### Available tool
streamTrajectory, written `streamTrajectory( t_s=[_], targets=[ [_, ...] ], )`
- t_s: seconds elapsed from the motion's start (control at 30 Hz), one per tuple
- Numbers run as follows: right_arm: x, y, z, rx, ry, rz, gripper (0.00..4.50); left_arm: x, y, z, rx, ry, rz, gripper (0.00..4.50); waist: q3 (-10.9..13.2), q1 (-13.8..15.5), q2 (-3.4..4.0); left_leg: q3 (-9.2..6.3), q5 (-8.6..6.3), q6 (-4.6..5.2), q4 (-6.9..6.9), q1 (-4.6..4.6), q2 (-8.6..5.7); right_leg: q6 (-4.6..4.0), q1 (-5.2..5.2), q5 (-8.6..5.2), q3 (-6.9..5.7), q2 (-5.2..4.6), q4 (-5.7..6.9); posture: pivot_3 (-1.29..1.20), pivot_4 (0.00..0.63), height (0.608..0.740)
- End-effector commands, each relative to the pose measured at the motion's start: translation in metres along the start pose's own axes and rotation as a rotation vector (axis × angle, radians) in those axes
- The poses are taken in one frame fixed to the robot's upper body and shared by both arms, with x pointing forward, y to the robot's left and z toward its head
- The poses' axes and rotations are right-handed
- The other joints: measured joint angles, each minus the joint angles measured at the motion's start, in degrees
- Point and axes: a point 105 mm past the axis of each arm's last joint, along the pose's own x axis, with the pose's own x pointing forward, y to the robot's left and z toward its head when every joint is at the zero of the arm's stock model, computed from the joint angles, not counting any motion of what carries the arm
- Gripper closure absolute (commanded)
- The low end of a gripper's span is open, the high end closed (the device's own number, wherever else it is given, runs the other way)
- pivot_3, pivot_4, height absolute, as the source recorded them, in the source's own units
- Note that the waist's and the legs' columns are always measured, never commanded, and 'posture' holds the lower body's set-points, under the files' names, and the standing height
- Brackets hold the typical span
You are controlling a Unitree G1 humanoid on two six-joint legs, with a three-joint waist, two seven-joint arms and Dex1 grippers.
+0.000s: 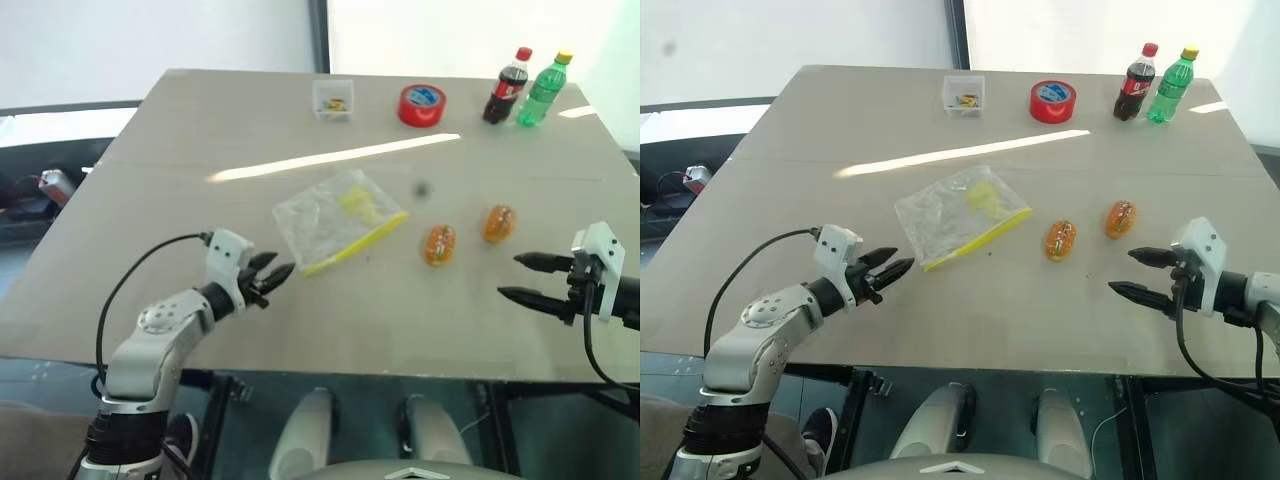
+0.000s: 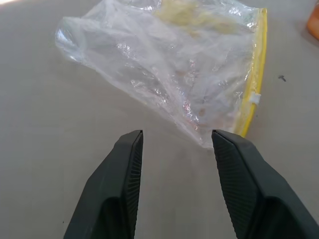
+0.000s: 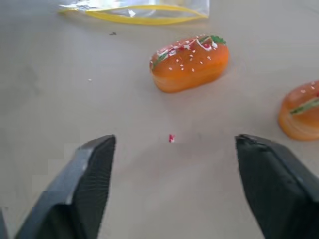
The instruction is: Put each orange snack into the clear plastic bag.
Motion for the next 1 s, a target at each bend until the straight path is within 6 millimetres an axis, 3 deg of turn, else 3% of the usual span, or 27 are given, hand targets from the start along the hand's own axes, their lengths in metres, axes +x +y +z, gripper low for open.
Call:
streamTrajectory(
  t_s=[0.03,0.17,0.37,0.63,0.67,0.8,0.9,1.0],
  targets=[
    [0.003,0.008,0.018,-0.045,-0.04,0.018,0.0,0.006,0.002,0.017,-0.081,-0.05,-0.001,1.66,0.0,0.1,-0.02,-0.03,0.0,0.0,0.01,-0.01,0.0,0.0,0.0,0.0,-0.03,0.0,0.03,0.0,0.15,0.74],
    [0.005,0.01,0.02,-0.042,-0.046,0.01,0.0,0.012,0.007,0.022,-0.139,-0.066,0.05,0.04,0.0,0.0,-0.03,-0.05,0.0,0.0,0.06,-0.01,0.0,0.0,0.0,0.0,-0.06,0.02,0.07,0.0,0.15,0.74],
    [0.006,0.008,0.022,-0.052,-0.046,0.001,0.0,0.038,0.001,0.021,-0.24,-0.037,0.025,0.04,0.0,0.1,-0.04,-0.04,0.0,0.0,0.08,-0.01,-0.08,0.0,0.0,0.0,-0.04,0.03,0.09,0.0,0.15,0.74],
    [0.016,0.013,0.032,-0.075,-0.071,0.024,0.0,0.083,-0.01,0.015,-0.25,0.033,0.001,0.04,-0.1,0.2,-0.04,-0.08,0.01,0.0,0.23,-0.01,-0.26,0.01,0.04,0.01,-0.05,0.02,0.19,0.0,0.15,0.74],
    [0.017,0.013,0.032,-0.075,-0.073,0.026,0.0,0.087,-0.011,0.015,-0.256,0.039,-0.002,0.63,-0.1,0.2,-0.04,-0.08,0.01,0.0,0.26,0.0,-0.26,0.02,0.06,0.01,-0.05,0.01,0.2,0.0,0.15,0.74],
    [0.022,0.018,0.036,-0.083,-0.083,0.04,0.0,0.098,-0.016,0.017,-0.315,0.048,-0.002,2.09,-0.1,0.2,-0.04,-0.1,0.01,0.0,0.29,-0.01,-0.29,0.03,0.06,0.01,-0.04,0.0,0.21,0.0,0.15,0.74],
    [0.025,0.02,0.037,-0.087,-0.088,0.041,0.0,0.101,-0.019,0.02,-0.38,0.046,-0.003,3.6,-0.1,0.2,-0.05,-0.15,0.01,0.0,0.32,-0.03,-0.33,0.05,0.08,0.02,-0.06,-0.02,0.21,0.0,0.15,0.74],
    [0.027,0.021,0.039,-0.093,-0.094,0.043,0.0,0.1,-0.02,0.025,-0.431,0.041,-0.009,4.43,-0.1,0.2,-0.05,-0.16,0.01,0.0,0.32,-0.04,-0.35,0.06,0.08,0.02,-0.06,-0.04,0.2,0.0,0.15,0.74]
  ],
)
